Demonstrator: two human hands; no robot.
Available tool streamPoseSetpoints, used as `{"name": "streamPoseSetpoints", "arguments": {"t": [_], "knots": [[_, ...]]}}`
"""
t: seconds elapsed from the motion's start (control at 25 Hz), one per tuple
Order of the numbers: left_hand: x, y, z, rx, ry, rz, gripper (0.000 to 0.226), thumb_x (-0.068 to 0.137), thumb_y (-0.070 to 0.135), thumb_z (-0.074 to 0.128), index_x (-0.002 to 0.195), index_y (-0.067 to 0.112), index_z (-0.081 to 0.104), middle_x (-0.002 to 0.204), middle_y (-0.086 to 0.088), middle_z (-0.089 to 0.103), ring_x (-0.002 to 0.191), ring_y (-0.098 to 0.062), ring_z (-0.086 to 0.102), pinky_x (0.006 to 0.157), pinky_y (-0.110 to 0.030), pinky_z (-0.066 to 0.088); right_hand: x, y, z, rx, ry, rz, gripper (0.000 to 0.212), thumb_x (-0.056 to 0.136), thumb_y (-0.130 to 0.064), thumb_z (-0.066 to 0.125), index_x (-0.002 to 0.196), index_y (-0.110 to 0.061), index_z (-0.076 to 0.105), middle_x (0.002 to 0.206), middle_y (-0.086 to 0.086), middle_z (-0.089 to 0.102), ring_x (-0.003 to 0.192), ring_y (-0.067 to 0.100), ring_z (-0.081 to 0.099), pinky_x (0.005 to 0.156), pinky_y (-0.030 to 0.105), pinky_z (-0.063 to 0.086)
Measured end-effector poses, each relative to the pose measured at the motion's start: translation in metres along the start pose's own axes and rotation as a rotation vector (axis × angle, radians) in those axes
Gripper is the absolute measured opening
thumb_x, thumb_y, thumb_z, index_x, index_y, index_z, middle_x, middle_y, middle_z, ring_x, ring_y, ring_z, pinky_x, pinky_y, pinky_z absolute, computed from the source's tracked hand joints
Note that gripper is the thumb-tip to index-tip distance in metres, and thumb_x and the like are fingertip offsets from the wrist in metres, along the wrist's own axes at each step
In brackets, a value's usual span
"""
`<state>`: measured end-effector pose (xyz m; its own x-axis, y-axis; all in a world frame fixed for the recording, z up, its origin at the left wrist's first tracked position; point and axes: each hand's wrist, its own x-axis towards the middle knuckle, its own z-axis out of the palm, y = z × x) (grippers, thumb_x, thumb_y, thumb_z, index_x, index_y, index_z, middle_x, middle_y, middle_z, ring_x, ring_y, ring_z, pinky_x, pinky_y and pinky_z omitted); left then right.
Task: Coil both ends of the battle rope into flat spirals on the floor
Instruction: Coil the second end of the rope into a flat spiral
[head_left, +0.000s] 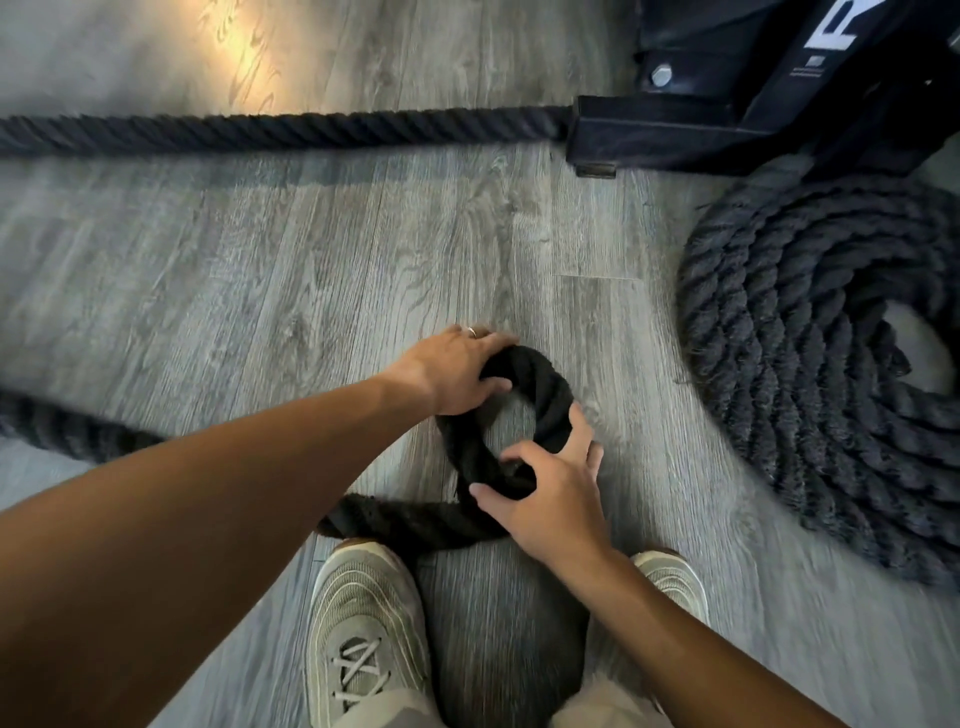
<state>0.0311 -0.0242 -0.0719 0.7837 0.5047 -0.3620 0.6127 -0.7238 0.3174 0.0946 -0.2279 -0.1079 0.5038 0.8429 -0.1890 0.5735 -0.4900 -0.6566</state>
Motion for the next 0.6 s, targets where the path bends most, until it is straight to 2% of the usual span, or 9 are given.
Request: {"name": "streamPoseSetpoints", "arguments": {"t": [0.12,0.24,0.32,0.4,0.44,0.52,0.6], "knots": [[0.008,0.003,0.002,0.035,0.065,-0.014,0.049,0.101,0.045,0.051,0.145,0.026,0.046,0.132,-0.01,0.061,0.118,-0.032,0.061,0.096,-0.043,0.048,0.005,0.01,-0.005,0.087,0.01,0.007,0.038,0.06,-0.056,0.086,0.089,-0.041,0.068,0.158,-0.008,0.012,0.138,0.019,0.019,0.1,0.029,0.032],[0.002,0.003,0.009,0.081,0.147,-0.097,0.04,0.102,0.042,0.05,0.136,0.02,0.051,0.115,-0.013,0.067,0.101,-0.034,0.066,0.081,-0.041,0.05,0.022,0.015,-0.02,0.099,-0.094,-0.014,0.047,0.057,-0.051,0.091,0.097,-0.041,0.067,0.161,-0.007,0.017,0.144,0.023,0.023,0.109,0.032,0.028],[-0.007,-0.005,0.011,-0.063,0.204,-0.27,0.036,0.101,0.04,0.053,0.128,0.017,0.053,0.106,-0.013,0.066,0.098,-0.035,0.065,0.074,-0.038,0.047,0.044,0.018,-0.041,0.061,-0.198,-0.08,0.05,0.058,-0.048,0.093,0.101,-0.043,0.067,0.162,-0.009,0.021,0.146,0.023,0.024,0.117,0.046,0.027],[-0.022,-0.01,0.015,-0.271,0.237,-0.476,0.034,0.099,0.041,0.056,0.119,0.014,0.051,0.096,-0.01,0.061,0.094,-0.034,0.065,0.069,-0.036,0.044,0.074,0.02,-0.071,0.045,-0.262,-0.061,0.055,0.06,-0.046,0.093,0.108,-0.048,0.066,0.161,-0.016,0.022,0.147,0.022,0.024,0.118,0.058,0.024],[-0.032,-0.009,0.021,-0.392,0.247,-0.56,0.034,0.098,0.043,0.058,0.114,0.013,0.049,0.092,-0.007,0.06,0.089,-0.032,0.066,0.066,-0.036,0.046,0.088,0.021,-0.086,0.05,-0.284,-0.032,0.061,0.06,-0.046,0.094,0.114,-0.051,0.065,0.159,-0.018,0.023,0.147,0.022,0.026,0.117,0.058,0.026],[-0.056,0.001,0.037,-0.618,0.261,-0.668,0.036,0.094,0.046,0.061,0.102,0.014,0.047,0.083,-0.003,0.063,0.07,-0.027,0.071,0.055,-0.035,0.054,0.104,0.024,-0.106,-0.007,-0.284,-0.036,0.072,0.062,-0.05,0.092,0.127,-0.048,0.062,0.152,-0.013,0.036,0.139,0.023,0.04,0.11,0.051,0.039],[-0.072,0.01,0.049,-0.665,0.244,-0.701,0.037,0.091,0.053,0.06,0.092,0.018,0.046,0.069,-0.002,0.068,0.046,-0.016,0.068,0.048,-0.029,0.048,0.096,0.031,-0.105,-0.085,-0.205,-0.036,0.072,0.068,-0.058,0.085,0.132,-0.037,0.061,0.136,-0.009,0.05,0.123,0.022,0.054,0.099,0.044,0.048]]}}
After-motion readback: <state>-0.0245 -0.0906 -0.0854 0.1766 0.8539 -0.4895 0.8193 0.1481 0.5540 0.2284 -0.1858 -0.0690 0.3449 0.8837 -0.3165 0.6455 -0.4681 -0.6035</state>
